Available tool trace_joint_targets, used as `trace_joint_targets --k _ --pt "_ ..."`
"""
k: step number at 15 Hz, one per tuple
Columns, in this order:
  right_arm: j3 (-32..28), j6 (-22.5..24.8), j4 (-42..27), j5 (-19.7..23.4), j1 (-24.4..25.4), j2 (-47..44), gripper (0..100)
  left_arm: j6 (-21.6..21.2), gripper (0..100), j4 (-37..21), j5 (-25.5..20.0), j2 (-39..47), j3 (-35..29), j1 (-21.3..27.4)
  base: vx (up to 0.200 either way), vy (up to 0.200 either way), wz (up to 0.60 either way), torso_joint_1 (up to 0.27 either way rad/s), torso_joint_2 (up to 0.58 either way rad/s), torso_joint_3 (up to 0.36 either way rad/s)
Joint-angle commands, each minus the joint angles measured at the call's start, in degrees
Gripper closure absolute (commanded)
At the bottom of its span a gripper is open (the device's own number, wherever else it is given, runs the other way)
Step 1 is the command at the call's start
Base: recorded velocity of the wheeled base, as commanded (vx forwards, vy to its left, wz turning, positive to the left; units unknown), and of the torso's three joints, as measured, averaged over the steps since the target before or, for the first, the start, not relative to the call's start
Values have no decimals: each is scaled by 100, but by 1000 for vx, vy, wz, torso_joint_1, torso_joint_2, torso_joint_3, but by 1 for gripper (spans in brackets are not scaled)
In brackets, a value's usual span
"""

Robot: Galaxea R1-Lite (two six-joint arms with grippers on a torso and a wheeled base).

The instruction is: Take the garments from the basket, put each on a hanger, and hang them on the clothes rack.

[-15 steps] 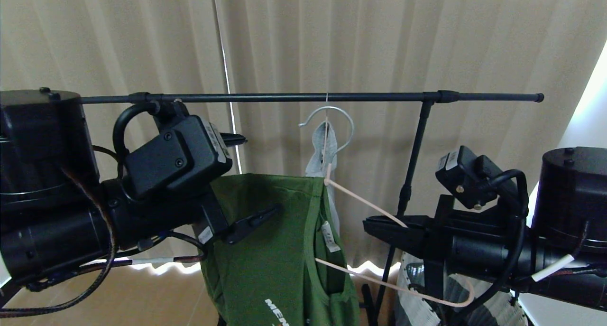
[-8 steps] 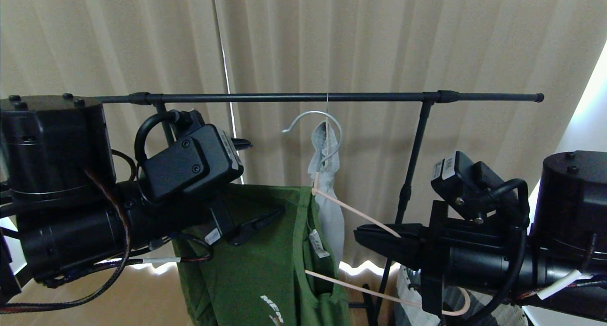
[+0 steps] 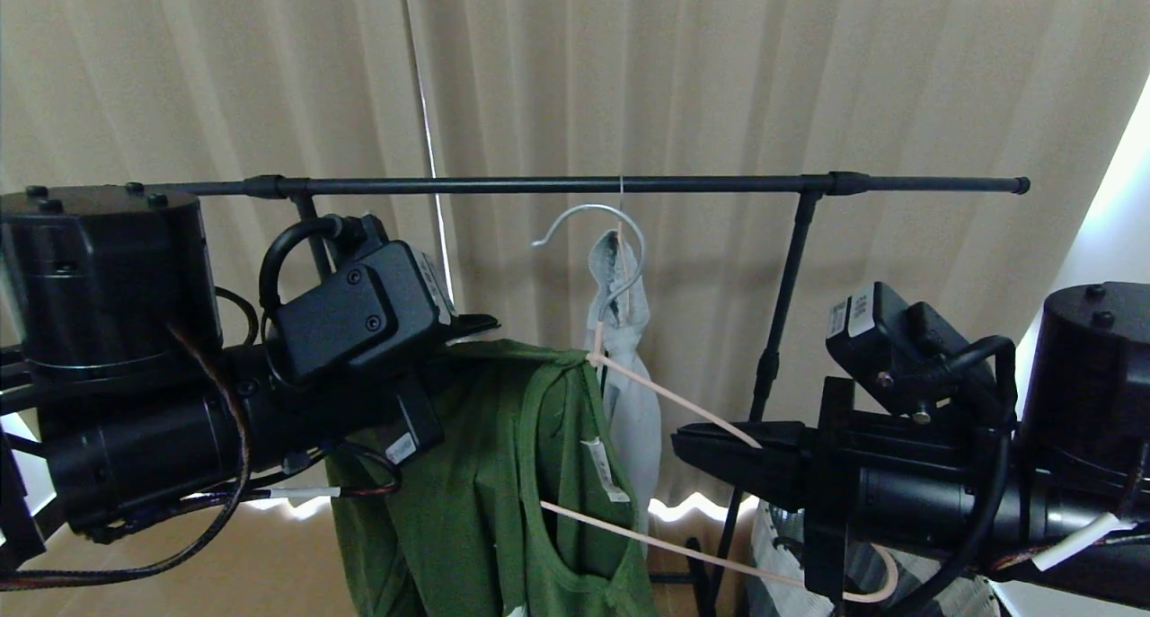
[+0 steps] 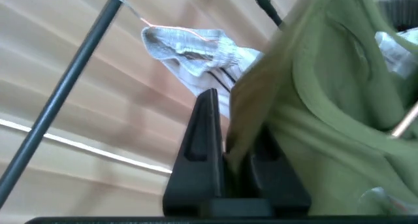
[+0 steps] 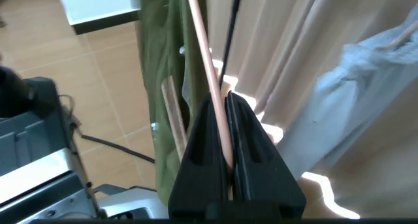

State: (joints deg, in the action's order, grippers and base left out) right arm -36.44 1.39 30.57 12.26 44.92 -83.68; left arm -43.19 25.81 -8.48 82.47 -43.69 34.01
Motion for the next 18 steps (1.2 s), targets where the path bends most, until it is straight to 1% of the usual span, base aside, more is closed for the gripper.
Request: trace_joint_targets --k 1,7,8,11,12,13,15,18 --pt "5 2 28 -5 -1 18 100 4 100 -6 14 -12 19 -9 0 0 0 0 0 0" --pt "-39 10 45 -13 -10 71 100 -5 100 3 31 -82 115 -9 0 0 0 0 0 0" --pt "-30 10 45 -22 -10 71 0 -5 100 3 40 -82 124 -9 0 0 0 0 0 0" --pt "-39 54 72 -66 -45 80 0 -23 100 3 163 -152 142 -105 0 0 0 0 0 0" --pt "-21 204 80 -66 -133 106 0 -146 100 3 163 -179 194 -228 0 0 0 0 0 0" --pt "14 415 89 -66 -273 167 0 -462 100 3 163 -249 282 -404 0 0 0 0 0 0" --pt "23 634 89 -57 -590 396 0 -805 100 3 154 -416 467 -703 0 0 0 0 0 0" --pt "137 634 80 -57 -704 616 0 -726 100 3 180 -539 511 -764 0 0 0 0 0 0"
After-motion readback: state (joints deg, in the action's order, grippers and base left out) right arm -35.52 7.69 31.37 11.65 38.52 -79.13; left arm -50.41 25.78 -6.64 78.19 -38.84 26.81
